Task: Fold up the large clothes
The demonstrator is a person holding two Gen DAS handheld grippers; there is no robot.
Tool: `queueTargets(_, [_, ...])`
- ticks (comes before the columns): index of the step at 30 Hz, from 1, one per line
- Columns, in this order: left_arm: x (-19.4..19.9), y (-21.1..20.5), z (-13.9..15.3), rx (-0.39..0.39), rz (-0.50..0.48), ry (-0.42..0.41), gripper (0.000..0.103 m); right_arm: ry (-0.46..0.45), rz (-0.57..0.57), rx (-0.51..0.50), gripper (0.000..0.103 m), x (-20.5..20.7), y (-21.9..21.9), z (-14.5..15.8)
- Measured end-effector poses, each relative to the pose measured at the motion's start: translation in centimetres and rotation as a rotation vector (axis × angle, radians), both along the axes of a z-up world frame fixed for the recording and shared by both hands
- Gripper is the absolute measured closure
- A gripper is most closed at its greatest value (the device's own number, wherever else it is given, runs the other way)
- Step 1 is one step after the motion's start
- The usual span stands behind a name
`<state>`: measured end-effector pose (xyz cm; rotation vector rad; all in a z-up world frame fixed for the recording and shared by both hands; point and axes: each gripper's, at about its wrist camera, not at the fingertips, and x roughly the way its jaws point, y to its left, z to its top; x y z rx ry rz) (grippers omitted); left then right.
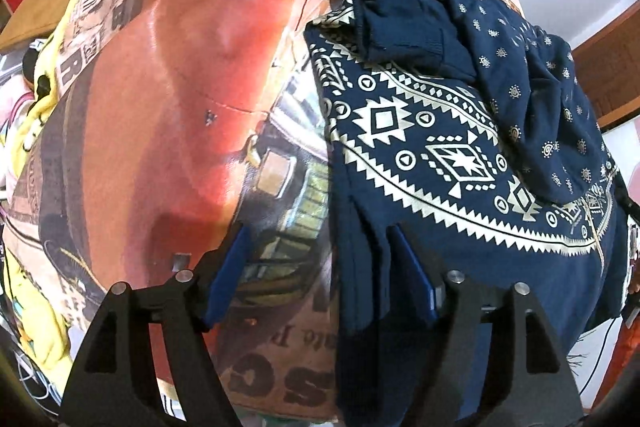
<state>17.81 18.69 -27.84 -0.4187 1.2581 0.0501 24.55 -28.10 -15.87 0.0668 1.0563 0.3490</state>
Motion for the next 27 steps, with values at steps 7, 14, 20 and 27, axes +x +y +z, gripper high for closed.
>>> queueTargets(7, [-1.2, -1.0, 0.7, -0.148, -0.023, 0.000, 0.031, 0.061, -0.024, 0.103, 0.070, -1.2, -0.4, 0.0])
queueTargets(14, [-4.4, -2.3, 2.1, -0.241, -0.055, -0.032, 0.032, 0.010, 0.010, 0.020, 0.063, -3.2, 1.9, -1.2])
queueTargets(20, [-5.0, -3.9, 4.1, -0.203, -0.113, -0.053, 0.081, -0.020, 0.004, 0.076, 0.091, -3.4, 2.1, -0.6])
queueTargets(27, [-2.4, -3.1, 8.6, -0.110, -0.086, -0.198, 0.098, -0.113, 0.027, 0.096, 0.094, -1.9, 3.2, 2.8])
